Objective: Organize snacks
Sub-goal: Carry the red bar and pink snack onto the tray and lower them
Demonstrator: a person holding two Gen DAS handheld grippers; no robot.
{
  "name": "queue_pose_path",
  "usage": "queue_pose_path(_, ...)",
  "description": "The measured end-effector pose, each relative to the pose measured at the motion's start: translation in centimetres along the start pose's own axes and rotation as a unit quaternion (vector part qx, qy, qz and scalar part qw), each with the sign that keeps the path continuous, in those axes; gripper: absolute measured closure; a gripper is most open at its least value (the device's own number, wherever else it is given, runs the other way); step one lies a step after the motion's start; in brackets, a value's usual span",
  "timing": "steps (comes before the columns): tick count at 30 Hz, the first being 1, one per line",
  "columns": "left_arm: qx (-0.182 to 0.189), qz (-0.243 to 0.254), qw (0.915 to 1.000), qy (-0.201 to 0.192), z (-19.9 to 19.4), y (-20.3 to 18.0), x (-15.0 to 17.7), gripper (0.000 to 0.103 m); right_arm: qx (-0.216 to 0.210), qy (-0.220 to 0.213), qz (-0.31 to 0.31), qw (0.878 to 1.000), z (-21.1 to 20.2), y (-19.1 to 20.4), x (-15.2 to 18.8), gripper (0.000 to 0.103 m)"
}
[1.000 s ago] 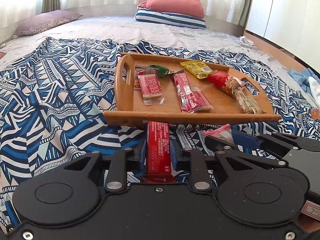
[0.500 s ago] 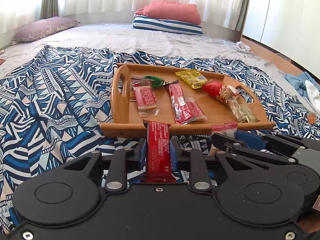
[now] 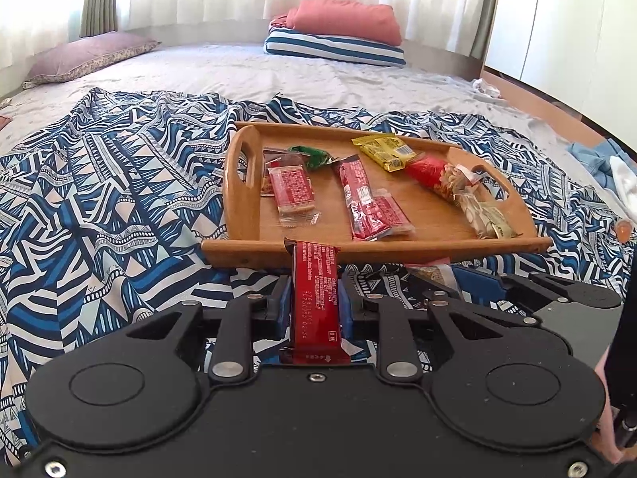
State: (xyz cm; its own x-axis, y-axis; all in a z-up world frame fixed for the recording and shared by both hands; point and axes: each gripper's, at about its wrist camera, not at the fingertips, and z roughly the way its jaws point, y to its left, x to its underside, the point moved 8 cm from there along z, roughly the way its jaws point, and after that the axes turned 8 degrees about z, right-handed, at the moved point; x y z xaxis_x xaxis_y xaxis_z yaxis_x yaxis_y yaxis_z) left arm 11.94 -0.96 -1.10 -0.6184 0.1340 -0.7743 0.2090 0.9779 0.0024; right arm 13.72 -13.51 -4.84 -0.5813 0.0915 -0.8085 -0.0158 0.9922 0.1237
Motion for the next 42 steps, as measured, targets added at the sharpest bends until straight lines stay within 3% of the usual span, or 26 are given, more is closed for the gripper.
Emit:
queue_pose_path(7, -0.001, -0.003, 1.0, 0.003, 0.3, 0.3, 0.1, 0.08, 0.022, 0.007, 0.039, 0.999, 1.7, -1.0, 0.7, 0.034)
queue_pose_path(11, 0.001, -0.006, 1.0, 0.005, 0.5, 0.4, 0.2, 0.08, 0.028, 0.014, 0.032, 0.999, 1.9, -0.8, 0.6, 0.034)
queue_pose_path(13, 0.001, -0.007, 1.0, 0.004, 0.5, 0.3, 0.2, 0.08, 0.026, 0.014, 0.032, 0.999, 1.8, -0.8, 0.6, 0.053)
queue_pose_path(16, 0.002, -0.006, 1.0, 0.004, 0.5, 0.3, 0.2, 0.08, 0.016, 0.01, 0.041, 0.999, 1.2, -0.7, 0.6, 0.066)
queue_pose_path(29, 0.001, -0.005, 1.0, -0.004, 0.1, 0.2, -0.4, 0.08, -0.01, -0.008, 0.061, 0.998, -1.5, -0.7, -0.7, 0.068)
queue_pose_path(42, 0.008, 0.007, 0.9997, -0.02, -0.1, -1.1, -2.8, 0.08, 0.0, -0.035, 0.06, 0.998, -3.4, -1.7, -3.2, 0.068)
